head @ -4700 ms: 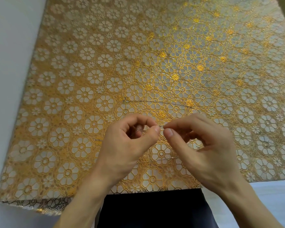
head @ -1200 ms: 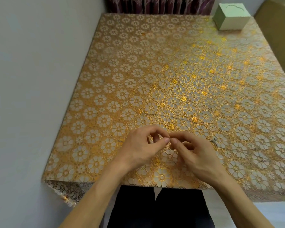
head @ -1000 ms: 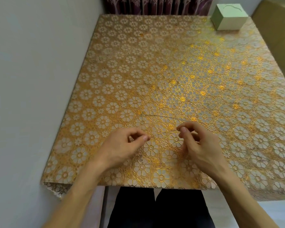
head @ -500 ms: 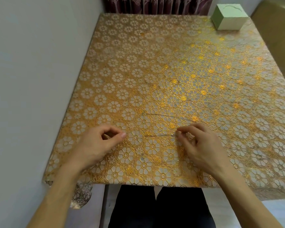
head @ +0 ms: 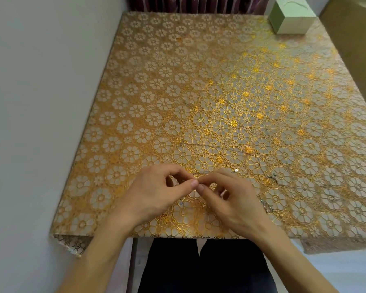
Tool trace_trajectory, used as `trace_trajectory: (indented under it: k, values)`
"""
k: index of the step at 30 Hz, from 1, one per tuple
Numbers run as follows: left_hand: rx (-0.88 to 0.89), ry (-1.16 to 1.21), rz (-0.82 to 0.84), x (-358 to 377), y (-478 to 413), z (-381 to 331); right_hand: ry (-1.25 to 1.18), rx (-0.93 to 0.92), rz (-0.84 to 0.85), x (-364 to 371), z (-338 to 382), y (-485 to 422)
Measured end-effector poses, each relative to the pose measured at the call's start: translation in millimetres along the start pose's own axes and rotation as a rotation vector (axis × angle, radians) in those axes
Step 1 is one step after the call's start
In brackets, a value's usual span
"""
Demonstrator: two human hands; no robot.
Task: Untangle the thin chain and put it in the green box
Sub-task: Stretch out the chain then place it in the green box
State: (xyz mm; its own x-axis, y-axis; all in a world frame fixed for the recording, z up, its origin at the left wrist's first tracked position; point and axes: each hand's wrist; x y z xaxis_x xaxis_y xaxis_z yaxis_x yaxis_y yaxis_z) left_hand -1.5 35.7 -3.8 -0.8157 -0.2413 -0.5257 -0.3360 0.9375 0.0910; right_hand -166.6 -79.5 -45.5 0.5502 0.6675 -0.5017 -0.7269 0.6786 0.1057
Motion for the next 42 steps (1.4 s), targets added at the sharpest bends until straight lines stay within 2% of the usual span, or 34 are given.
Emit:
trace_trajectory:
  k: [19, 27, 36, 42]
  values:
    - [0.004, 0.036, -0.085, 20, -8, -5, -0.007, 0.113, -0.231, -22, -14, 18]
    - [0.127, -0.142, 0.072, 27, -27, -18, 0.013, 0.067, -0.164, -30, -6, 11]
    - [0.186, -0.204, 0.05, 29, -37, -26, 0.109, 0.054, -0.139, -31, -8, 8]
    - [0.212, -0.208, 0.103, 29, -35, -25, 0.049, 0.067, -0.092, -36, -10, 10]
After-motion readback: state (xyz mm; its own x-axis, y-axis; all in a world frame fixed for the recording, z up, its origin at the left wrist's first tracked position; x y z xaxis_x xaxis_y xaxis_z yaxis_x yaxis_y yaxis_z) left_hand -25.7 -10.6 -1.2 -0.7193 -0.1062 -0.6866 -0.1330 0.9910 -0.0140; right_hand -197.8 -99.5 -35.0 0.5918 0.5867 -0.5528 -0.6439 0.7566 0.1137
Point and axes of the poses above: each hand's wrist, its own y-axis away from the middle knuckle, its own x-axis out of the palm, z = x × y, and after that the axes turned 11 degrees about x, right-handed
